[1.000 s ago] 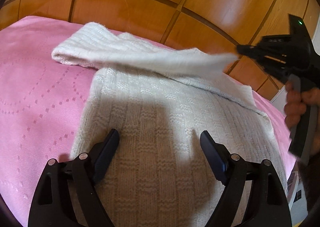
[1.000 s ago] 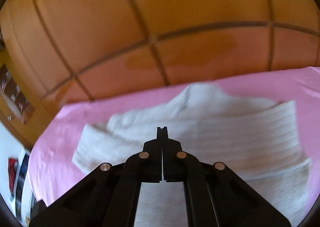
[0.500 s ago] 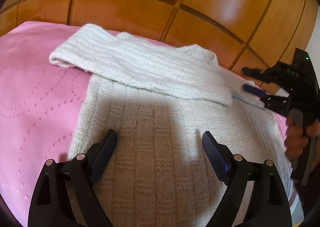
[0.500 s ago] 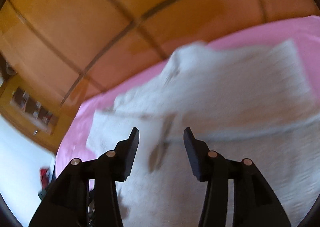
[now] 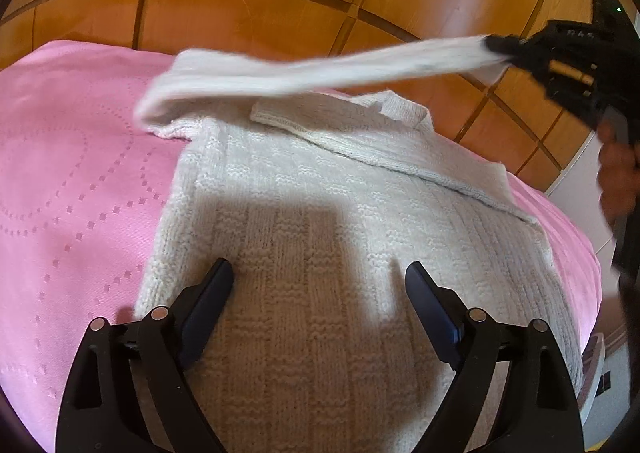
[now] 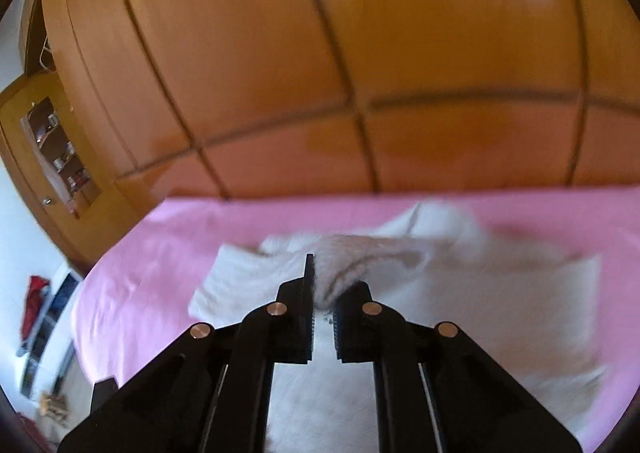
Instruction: Fold small clothes
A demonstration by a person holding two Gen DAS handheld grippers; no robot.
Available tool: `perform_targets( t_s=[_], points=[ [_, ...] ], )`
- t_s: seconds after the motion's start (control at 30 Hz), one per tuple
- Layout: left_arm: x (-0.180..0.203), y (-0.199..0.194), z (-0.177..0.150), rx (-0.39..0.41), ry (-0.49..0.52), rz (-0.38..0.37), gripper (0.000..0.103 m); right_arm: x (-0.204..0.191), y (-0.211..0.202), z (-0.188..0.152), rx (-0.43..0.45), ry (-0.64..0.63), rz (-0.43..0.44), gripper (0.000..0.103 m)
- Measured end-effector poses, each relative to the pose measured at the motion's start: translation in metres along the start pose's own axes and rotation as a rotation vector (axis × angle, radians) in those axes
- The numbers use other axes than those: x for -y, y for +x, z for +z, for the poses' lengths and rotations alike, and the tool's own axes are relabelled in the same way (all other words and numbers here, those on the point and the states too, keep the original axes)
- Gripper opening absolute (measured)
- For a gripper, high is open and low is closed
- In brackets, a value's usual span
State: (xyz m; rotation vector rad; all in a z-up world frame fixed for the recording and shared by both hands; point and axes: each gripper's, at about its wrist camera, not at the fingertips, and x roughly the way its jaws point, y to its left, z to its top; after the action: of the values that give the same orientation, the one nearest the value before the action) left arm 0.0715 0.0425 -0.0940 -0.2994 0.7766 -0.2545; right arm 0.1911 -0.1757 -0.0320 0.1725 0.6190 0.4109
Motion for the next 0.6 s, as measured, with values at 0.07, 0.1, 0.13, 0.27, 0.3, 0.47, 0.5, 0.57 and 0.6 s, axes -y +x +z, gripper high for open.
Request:
perform_targets(
  t_s=[0.07, 0.1, 0.13, 0.27, 0.3, 0.47, 0.5, 0.57, 0.6],
  points=[
    [0.000, 0.000, 0.000, 0.000, 0.000, 0.000, 0.087, 0.021, -0.007, 0.003, 0.012, 0.020, -0.054, 0.006],
    [0.000, 0.000, 0.000, 0.000, 0.000, 0.001, 0.087, 0.034, -0.008, 0.002, 0.010, 0.039, -0.084, 0.006],
    [0.000, 0.000, 0.000, 0.000, 0.000, 0.001, 0.087, 0.047, -0.007, 0.000, 0.007, 0.059, -0.112, 0.006],
    [0.001, 0.000, 0.000, -0.003, 0.007, 0.008, 0.087, 0.101, -0.005, -0.024, -0.044, 0.169, -0.200, 0.006],
    [0.001, 0.000, 0.000, -0.004, 0.010, 0.011, 0.087, 0.113, -0.003, -0.033, -0.060, 0.193, -0.218, 0.006],
    [0.009, 0.003, 0.008, -0.058, 0.018, 0.044, 0.087, 0.148, 0.006, -0.062, -0.119, 0.293, -0.255, 0.006],
    [0.010, 0.002, 0.016, -0.075, -0.009, 0.023, 0.087, 0.153, 0.009, -0.067, -0.129, 0.310, -0.255, 0.006],
    [0.005, 0.000, 0.031, -0.069, -0.085, -0.060, 0.088, 0.159, 0.014, -0.075, -0.140, 0.331, -0.247, 0.006],
    [0.003, 0.003, 0.043, -0.061, -0.125, -0.095, 0.088, 0.163, 0.015, -0.077, -0.145, 0.341, -0.243, 0.006]
  ],
)
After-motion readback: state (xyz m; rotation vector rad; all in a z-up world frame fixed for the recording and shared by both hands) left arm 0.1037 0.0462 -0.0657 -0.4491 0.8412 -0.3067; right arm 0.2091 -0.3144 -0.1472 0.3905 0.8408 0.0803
